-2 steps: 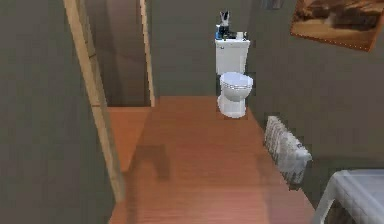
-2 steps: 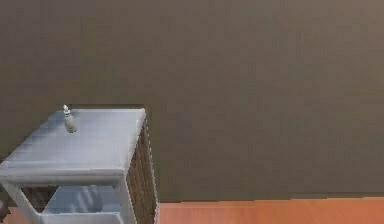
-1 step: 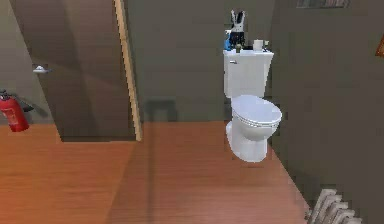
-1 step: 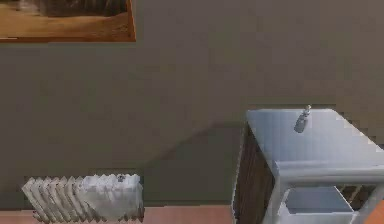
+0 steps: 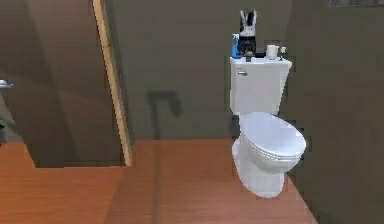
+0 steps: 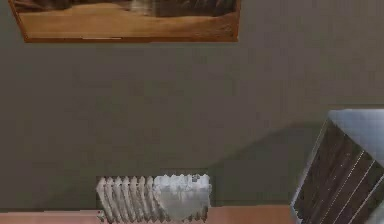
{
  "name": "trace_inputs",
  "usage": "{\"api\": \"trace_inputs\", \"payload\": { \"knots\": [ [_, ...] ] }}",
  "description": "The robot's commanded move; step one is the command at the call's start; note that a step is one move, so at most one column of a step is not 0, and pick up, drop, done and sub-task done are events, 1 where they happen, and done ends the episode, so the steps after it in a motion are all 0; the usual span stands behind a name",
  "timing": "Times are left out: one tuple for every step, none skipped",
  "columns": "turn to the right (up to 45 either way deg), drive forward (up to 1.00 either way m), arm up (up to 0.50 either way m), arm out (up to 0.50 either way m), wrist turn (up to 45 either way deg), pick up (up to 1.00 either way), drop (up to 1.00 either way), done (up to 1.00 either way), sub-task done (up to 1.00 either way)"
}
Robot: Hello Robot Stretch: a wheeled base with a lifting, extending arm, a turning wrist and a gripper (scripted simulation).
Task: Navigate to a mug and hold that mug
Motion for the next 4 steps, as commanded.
{"api": "trace_inputs", "payload": {
  "knots": [
    [-36.0, 0.00, 0.00, 0.00, 0.0, 0.00, 0.00, 0.00, 0.00],
    [0.0, 0.55, 0.00, 0.00, 0.0, 0.00, 0.00, 0.00, 0.00],
    [-45.0, 0.00, 0.00, 0.00, 0.0, 0.00, 0.00, 0.00, 0.00],
    [-9.0, 0.00, 0.00, 0.00, 0.0, 0.00, 0.00, 0.00, 0.00]
  ]
}}
